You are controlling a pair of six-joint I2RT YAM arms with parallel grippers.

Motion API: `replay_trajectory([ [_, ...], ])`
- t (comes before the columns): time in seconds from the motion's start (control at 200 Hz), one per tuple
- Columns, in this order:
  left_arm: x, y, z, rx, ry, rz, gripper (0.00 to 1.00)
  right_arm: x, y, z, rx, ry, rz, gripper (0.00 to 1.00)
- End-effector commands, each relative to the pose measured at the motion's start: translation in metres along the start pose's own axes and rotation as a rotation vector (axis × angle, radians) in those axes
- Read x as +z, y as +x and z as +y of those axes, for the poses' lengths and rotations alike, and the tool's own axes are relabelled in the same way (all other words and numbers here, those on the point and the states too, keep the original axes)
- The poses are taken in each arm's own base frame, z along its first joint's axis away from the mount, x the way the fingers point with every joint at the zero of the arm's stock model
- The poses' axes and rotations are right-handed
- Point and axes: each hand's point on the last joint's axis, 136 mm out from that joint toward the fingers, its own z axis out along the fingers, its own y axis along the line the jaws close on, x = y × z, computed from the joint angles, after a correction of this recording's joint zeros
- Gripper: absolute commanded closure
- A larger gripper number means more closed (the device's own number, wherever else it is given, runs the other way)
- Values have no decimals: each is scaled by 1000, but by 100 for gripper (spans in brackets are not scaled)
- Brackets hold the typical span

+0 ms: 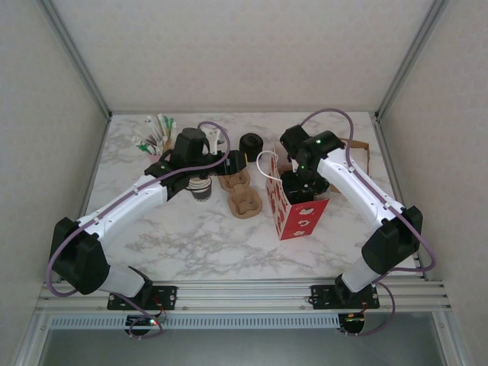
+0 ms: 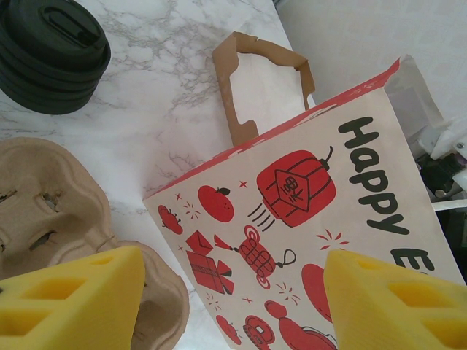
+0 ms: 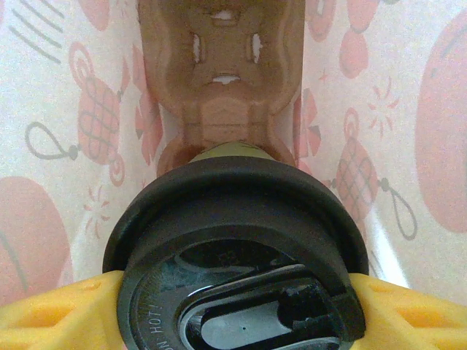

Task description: Pack the takeout coffee

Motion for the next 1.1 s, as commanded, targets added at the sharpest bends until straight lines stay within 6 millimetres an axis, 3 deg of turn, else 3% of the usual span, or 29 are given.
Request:
replay_trajectory([
  [0.0,2,-3,-9,16,28,2,34,5,10,1,17,14,65,29],
  [1.096,1,-3,-11,20,30,1,34,11,8,6,16,1,88,29],
])
